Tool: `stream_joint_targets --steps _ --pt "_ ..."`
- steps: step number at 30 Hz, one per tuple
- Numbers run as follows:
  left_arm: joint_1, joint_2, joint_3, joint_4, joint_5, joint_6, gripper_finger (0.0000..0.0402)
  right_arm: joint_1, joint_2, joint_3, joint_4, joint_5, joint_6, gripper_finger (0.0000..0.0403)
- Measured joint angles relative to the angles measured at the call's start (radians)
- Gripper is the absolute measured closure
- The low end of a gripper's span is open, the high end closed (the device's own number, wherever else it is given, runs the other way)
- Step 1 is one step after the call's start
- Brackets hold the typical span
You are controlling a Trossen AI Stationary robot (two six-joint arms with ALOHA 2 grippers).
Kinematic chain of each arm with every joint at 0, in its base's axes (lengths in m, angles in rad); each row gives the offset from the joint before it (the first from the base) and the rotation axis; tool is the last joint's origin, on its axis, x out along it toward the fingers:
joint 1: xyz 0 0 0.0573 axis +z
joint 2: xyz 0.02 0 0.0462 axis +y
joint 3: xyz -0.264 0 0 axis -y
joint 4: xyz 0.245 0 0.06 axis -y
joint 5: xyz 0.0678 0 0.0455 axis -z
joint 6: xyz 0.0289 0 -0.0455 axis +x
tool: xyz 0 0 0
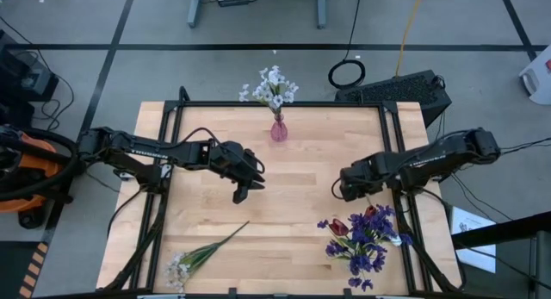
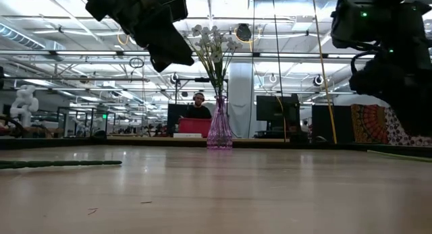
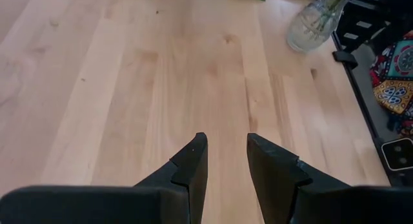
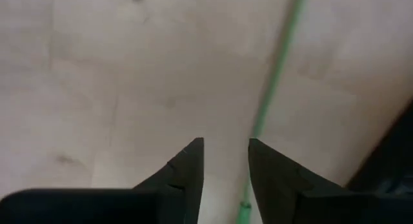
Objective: Sort flowers into vase by color
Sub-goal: Put the white tulip into the pink vase
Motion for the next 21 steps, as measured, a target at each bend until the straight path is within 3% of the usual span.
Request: stream_joint_targets --steps 17,21 --pt "0.004 0.000 0.000 0.074 -0.060 -0.008 0.0289 0.260 0.000 -0.070 0.024 -0.060 0.244 0.0287" --pt "0.015 0.000 0.000 0.091 -0.060 -0.010 0.0289 0.303 0.000 -0.137 0.130 -0.100 0.301 0.0301"
